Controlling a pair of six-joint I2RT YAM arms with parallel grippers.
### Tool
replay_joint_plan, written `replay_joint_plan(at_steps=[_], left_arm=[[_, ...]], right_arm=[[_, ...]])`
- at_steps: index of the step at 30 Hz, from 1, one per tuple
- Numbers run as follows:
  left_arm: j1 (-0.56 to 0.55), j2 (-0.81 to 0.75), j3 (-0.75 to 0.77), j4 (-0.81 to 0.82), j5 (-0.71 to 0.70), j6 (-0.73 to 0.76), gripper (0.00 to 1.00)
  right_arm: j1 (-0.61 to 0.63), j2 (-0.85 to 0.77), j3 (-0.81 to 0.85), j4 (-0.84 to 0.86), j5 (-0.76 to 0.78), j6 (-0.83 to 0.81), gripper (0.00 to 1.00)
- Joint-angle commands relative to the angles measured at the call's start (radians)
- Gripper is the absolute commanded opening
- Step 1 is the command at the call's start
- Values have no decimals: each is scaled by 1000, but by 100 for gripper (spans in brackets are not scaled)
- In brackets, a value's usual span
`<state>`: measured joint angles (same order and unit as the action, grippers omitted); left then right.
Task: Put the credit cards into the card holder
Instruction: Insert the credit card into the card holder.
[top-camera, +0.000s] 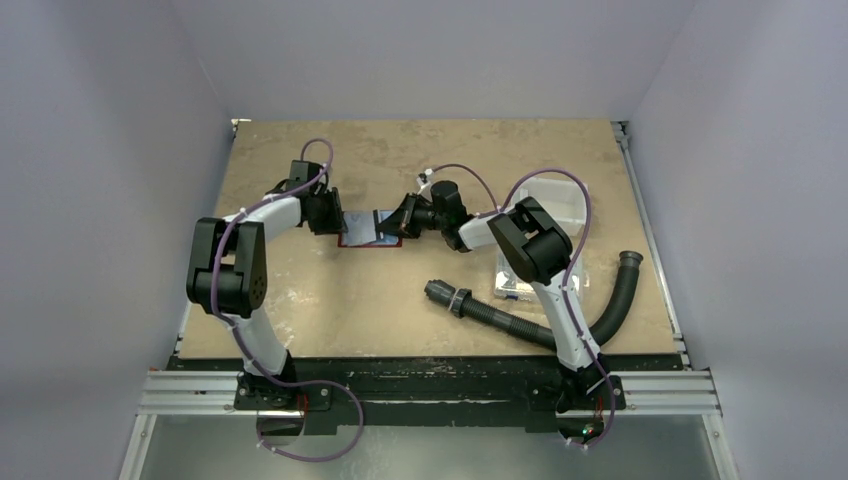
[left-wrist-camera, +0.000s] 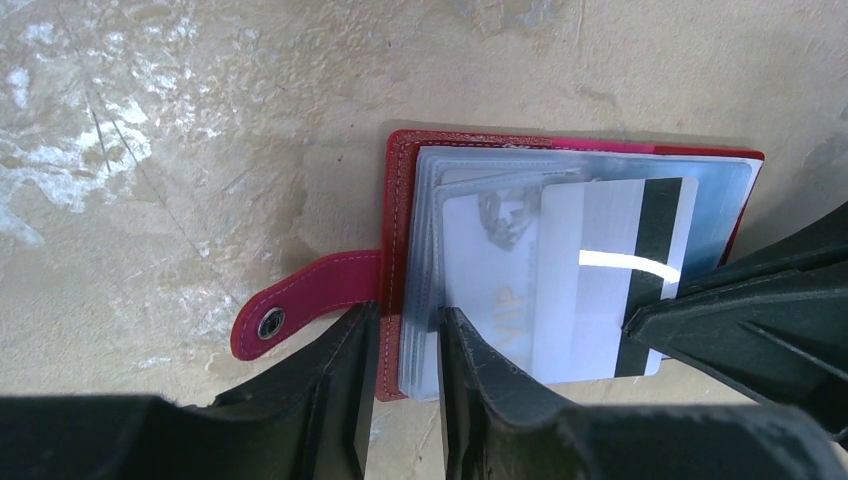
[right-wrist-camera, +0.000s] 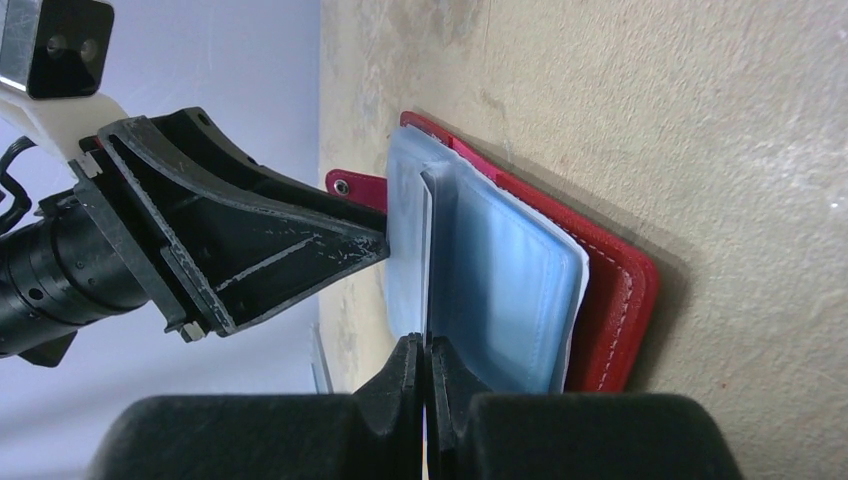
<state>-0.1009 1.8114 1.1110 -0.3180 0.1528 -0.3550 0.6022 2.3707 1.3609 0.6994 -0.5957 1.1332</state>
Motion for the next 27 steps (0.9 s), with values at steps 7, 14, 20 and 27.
replay_joint_plan(at_steps=[7,14,20,27], left_arm=[[-13,-69,-103,-23,65,-29,29],[-10,-199,-173,-55,65,-48,30],[21,-332,-228,-133,16,-98,36],[50,-478,-381,-130,-74,-296,18]], right_arm=[[19,45,73,-57,-79,-31,0],[49,58,91,-57,-150,-52,0],[55,74,159,-199,-248,-173,0],[76,56,178,-329,-300,-281,0]])
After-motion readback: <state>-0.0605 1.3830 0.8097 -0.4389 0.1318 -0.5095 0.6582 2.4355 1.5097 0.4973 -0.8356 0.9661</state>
